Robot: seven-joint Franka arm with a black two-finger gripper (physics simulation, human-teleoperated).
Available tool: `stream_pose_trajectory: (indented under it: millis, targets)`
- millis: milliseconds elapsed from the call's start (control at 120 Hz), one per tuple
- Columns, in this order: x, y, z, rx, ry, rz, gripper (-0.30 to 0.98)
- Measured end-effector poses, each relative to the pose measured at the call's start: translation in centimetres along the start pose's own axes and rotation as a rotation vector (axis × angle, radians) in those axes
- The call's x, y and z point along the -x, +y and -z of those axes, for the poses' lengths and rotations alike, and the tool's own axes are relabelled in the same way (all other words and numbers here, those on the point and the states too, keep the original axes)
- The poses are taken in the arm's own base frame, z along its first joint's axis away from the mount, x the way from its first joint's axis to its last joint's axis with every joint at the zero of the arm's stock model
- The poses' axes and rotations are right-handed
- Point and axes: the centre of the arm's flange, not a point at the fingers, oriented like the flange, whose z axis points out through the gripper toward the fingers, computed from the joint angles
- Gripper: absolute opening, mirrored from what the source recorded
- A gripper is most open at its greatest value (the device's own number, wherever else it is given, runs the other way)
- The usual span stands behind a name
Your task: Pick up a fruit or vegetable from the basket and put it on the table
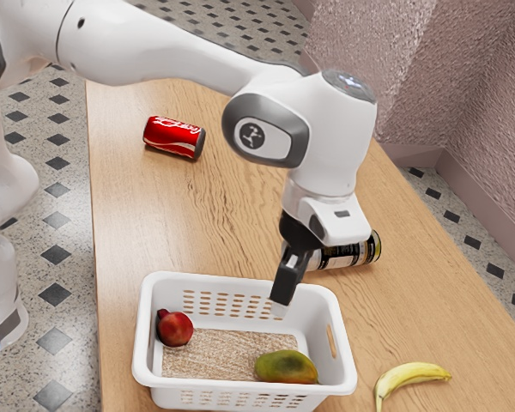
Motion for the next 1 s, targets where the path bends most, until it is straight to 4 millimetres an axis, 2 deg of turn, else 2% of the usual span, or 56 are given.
stream_pose_trajectory:
  millis: [283, 425, 733, 1000]
  targets:
    - [-0.7, -2.3, -1.5, 0.021, -0.024, 0.046, 0.69]
    - [-0.9, -3.4, -0.4, 0.023, 0.001, 0.066, 0.69]
    - [-0.8, -5.8, -0.2, 0.027, 0.007, 0.116, 0.69]
    - [-0.6, -7.0, -0.1, 0.028, 0.009, 0.143, 0.69]
